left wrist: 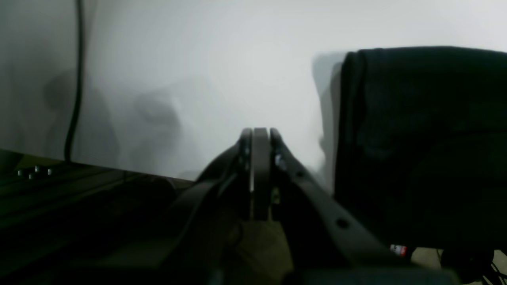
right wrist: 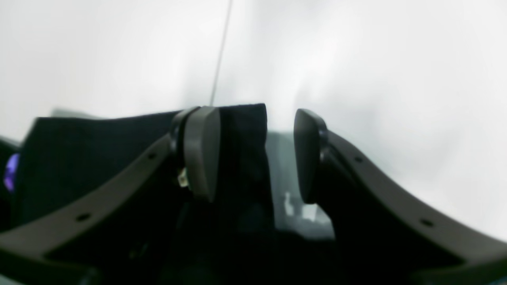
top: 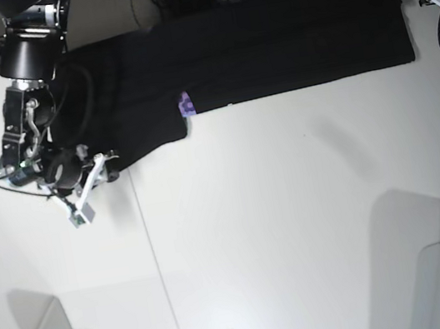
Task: Fold the T-shirt properly
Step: 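Fold the shirt's hanging side over with the right gripper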
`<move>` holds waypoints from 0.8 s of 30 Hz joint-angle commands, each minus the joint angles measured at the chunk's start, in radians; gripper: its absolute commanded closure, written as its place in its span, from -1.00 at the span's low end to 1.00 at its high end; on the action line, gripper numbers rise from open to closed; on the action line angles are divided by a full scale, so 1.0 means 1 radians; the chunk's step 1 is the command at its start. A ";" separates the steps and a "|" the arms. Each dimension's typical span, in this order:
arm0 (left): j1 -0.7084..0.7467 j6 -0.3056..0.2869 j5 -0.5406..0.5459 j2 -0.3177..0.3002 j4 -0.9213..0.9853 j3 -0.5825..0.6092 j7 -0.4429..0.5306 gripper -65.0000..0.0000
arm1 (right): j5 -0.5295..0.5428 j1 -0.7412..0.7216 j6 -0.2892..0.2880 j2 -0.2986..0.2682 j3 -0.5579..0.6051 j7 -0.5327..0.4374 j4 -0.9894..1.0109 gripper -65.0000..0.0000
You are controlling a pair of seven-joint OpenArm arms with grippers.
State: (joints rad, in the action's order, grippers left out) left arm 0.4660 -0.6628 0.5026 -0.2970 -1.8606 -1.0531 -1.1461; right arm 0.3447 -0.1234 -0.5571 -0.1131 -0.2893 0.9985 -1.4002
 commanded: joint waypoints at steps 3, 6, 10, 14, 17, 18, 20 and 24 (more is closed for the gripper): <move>0.004 -0.004 0.003 -0.017 -0.010 -0.008 0.010 1.00 | 0.018 -0.022 0.073 -0.012 0.026 -0.079 0.029 0.13; 0.004 -0.004 0.003 -0.017 -0.010 -0.005 0.010 1.00 | 0.018 -0.019 0.084 -0.013 0.054 -0.083 0.043 0.12; 0.004 -0.004 0.001 -0.017 -0.010 0.000 0.010 1.00 | 0.018 -0.014 0.088 -0.012 0.060 -0.085 0.045 0.12; 0.004 -0.004 0.001 -0.017 -0.010 -0.005 0.010 1.00 | 0.018 -0.002 0.091 -0.012 0.060 -0.088 0.037 0.24; 0.004 -0.004 0.000 -0.017 -0.009 -0.005 0.010 1.00 | 0.020 0.011 0.085 -0.013 0.052 -0.088 0.026 0.84; 0.004 -0.004 0.000 -0.017 -0.009 -0.005 0.010 1.00 | 0.023 0.014 0.084 -0.013 0.051 -0.088 0.011 1.00; 0.004 -0.004 0.000 -0.017 -0.009 -0.002 0.010 1.00 | 0.026 0.035 0.084 -0.007 0.048 -0.083 -0.040 1.00; 0.004 -0.004 0.000 -0.017 -0.009 0.000 0.010 1.00 | 0.026 0.090 0.091 -0.004 0.048 -0.080 -0.196 1.00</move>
State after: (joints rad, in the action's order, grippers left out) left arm 0.4664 -0.6632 0.5018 -0.2958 -1.8587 -1.0458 -1.1461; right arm 0.3573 -0.0151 -0.4633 -0.1093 -0.2378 0.9367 -1.5799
